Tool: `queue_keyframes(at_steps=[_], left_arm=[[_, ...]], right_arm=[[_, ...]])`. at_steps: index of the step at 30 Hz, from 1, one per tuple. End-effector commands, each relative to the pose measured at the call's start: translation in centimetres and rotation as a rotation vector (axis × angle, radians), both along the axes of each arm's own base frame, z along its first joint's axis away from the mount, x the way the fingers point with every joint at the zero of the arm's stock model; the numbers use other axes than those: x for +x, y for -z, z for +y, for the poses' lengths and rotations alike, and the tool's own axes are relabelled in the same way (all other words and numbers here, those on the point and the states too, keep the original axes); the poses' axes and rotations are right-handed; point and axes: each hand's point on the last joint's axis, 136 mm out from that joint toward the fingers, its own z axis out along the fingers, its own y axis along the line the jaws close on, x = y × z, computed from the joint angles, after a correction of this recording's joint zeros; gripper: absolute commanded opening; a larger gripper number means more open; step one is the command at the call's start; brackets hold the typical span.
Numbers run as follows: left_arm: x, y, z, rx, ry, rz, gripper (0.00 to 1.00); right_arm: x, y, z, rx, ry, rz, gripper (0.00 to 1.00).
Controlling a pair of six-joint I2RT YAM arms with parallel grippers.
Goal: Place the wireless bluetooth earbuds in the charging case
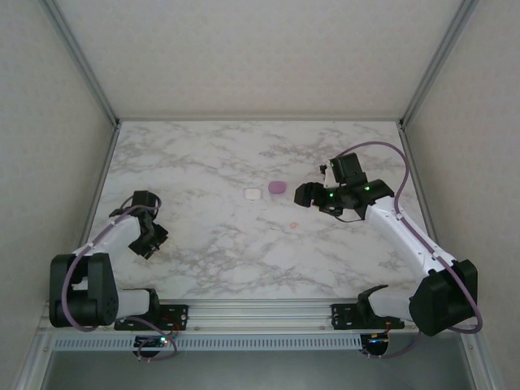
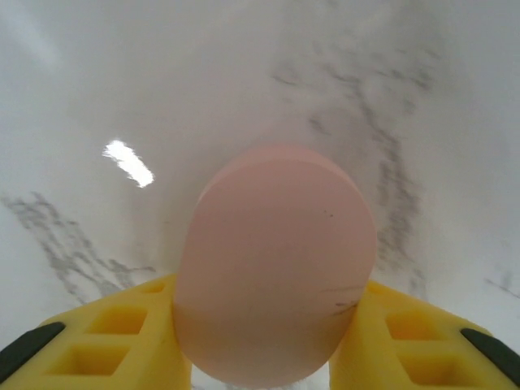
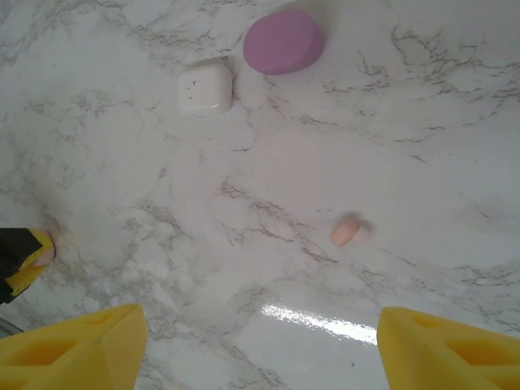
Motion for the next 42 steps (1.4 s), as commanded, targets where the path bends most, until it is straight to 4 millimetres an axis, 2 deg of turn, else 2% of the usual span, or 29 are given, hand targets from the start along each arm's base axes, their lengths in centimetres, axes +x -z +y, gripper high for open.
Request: queue_keyframes(at_steps=[1,5,8,12,16,21,25,30,36,38,42], left_arm=[[1.0,-0.7,-1.2,0.0,0.08,0.007,0.33],[2.1,-1.0,-3.6,-0.009,0.192,0.014,0.32],[3.0,-1.5,-6.5,-0.015,0.305,-0.006,0.33],[4.0,-2.0,-11.1,-0.03,0.466,-0.036,0.33],[4.4,-2.3,-16.9,-0.042,0.683,-0.065,0.33],[3.8,-1.9,-23.3,-0.016,1.004,-0.065,0.33],[2.3,-0.9,-27.4,-0.024,1.239,-0.032,0.34],[0.6,0.1,-30.0,-0.068,1.433,0.018,0.32],[-0.1,1.3,-29.5,0.01,1.604,0.108,0.38],[-0.1,1.1,-29.4,0.021,1.633,0.115,0.45],[0.2,-0.7,-30.0,-0.014,1.642,0.037,0.68]], right_arm=[[-0.1,-0.6,-0.7,-0.005,0.031,-0.005,0.76],[-0.3,-0.7,-0.8,-0.005,0.038,-0.006,0.76],[-0.4,-0.6,-1.0,-0.012,0.045,-0.006,0.76],[-0.4,-0.4,-1.6,-0.039,0.064,-0.008,0.76],[-0.3,-0.4,-2.6,-0.062,0.111,-0.021,0.76],[-0.6,-0.5,-4.2,-0.059,0.195,-0.029,0.76],[-1.1,-0.9,-5.8,-0.059,0.266,-0.04,0.76],[-2.2,-1.5,-7.5,-0.067,0.336,-0.07,0.76],[-3.2,-1.5,-8.4,-0.06,0.384,-0.075,0.76],[-3.4,-1.5,-8.5,-0.058,0.389,-0.074,0.76],[-3.4,-1.2,-8.2,-0.05,0.374,-0.067,0.77]])
